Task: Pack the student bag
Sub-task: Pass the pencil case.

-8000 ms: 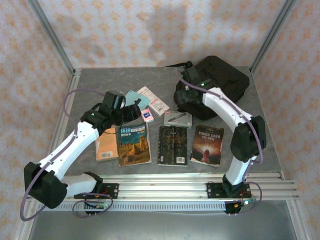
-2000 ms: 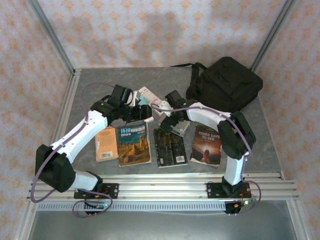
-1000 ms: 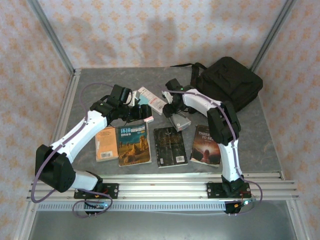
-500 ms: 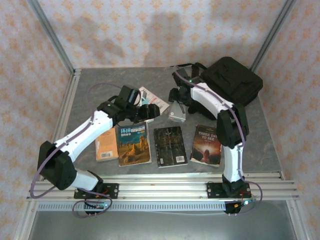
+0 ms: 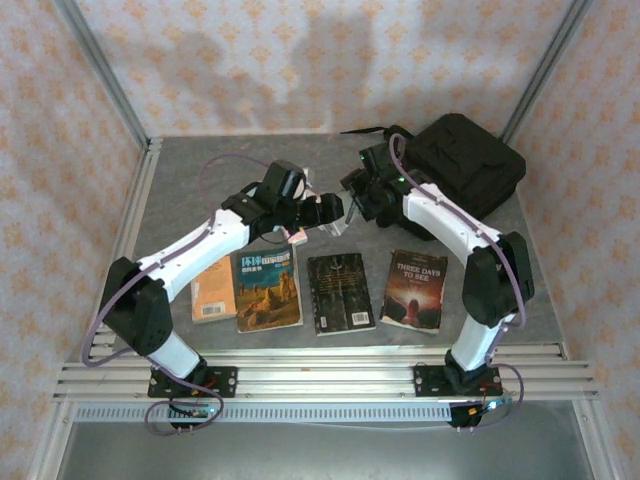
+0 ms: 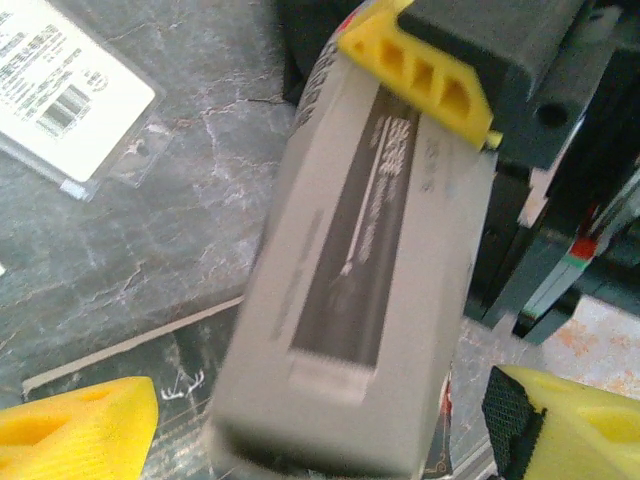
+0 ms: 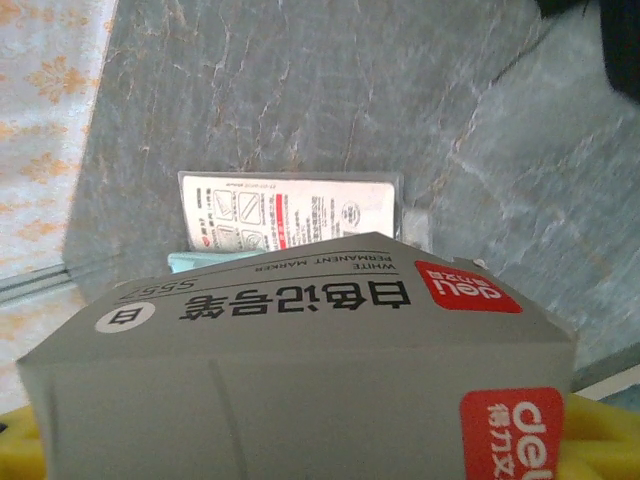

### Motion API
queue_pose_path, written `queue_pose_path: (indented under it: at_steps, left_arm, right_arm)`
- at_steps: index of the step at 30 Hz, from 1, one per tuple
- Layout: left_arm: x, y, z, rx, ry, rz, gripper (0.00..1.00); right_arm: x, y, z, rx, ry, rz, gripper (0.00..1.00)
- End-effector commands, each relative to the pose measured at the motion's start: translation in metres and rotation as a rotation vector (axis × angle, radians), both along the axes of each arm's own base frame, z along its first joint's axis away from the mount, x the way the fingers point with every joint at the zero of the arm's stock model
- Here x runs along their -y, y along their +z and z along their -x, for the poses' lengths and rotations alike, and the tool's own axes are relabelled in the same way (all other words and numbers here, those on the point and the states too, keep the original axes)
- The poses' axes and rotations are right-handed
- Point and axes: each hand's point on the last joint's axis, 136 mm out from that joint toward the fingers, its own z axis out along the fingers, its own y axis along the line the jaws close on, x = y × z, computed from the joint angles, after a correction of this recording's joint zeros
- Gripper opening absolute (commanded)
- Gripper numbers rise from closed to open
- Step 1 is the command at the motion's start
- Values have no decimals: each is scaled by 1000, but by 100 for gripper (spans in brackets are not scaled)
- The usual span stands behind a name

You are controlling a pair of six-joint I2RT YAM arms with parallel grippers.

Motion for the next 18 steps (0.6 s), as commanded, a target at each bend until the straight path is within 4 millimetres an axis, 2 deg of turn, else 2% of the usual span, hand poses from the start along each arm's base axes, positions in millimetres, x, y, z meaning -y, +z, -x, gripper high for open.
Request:
queue_pose_path:
  at_steps: [1,7,14,18]
  left_arm:
    - [10,19,-16,100,-16,0,85]
    - [13,14,-20,120,-20,-11,76]
    - [4,23,-22,173,15,-28,49]
    - [3,31,-20,198,20,-6,39]
  right_arm:
    - [-16,36,-2,53,-51,-165,67]
    - [-16,47,2,79,-104,-255,67]
    - [-14,48,5,83,-134,-272,66]
    - [-16,48,6,82,-129,-268,72]
